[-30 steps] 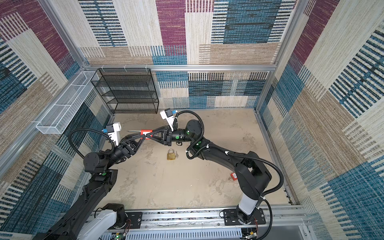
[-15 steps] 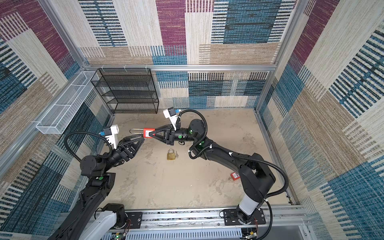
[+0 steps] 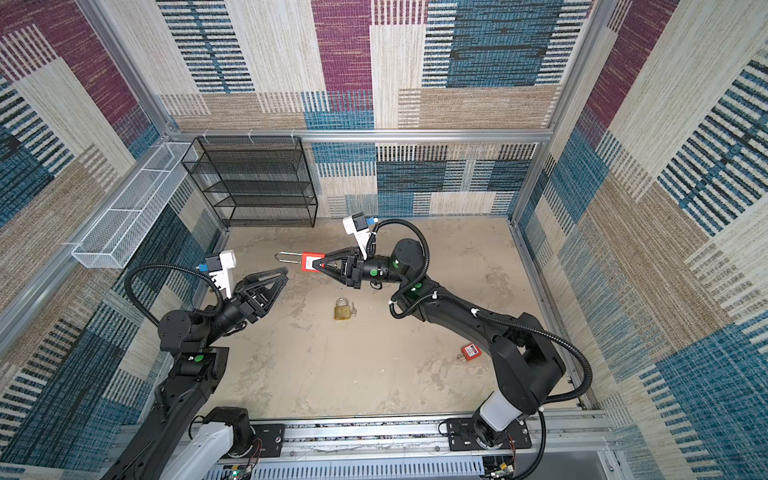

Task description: Lock with the key

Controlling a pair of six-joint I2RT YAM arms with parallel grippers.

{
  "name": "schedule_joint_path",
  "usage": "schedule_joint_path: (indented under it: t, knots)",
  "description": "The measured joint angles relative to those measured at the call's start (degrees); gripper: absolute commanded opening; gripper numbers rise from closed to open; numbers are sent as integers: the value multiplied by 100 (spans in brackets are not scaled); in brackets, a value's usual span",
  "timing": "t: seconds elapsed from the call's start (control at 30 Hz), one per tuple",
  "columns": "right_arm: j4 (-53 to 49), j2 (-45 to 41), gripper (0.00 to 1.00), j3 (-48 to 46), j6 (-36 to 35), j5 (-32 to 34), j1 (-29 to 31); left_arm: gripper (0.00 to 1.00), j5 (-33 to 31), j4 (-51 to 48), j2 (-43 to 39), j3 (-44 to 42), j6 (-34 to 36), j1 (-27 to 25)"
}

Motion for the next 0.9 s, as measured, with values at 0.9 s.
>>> schedule_joint_path:
  t: [0.9]
  knots:
    - [-63, -304, 6, -498, -127, -223, -76, 27, 24, 79, 271, 90, -13, 22]
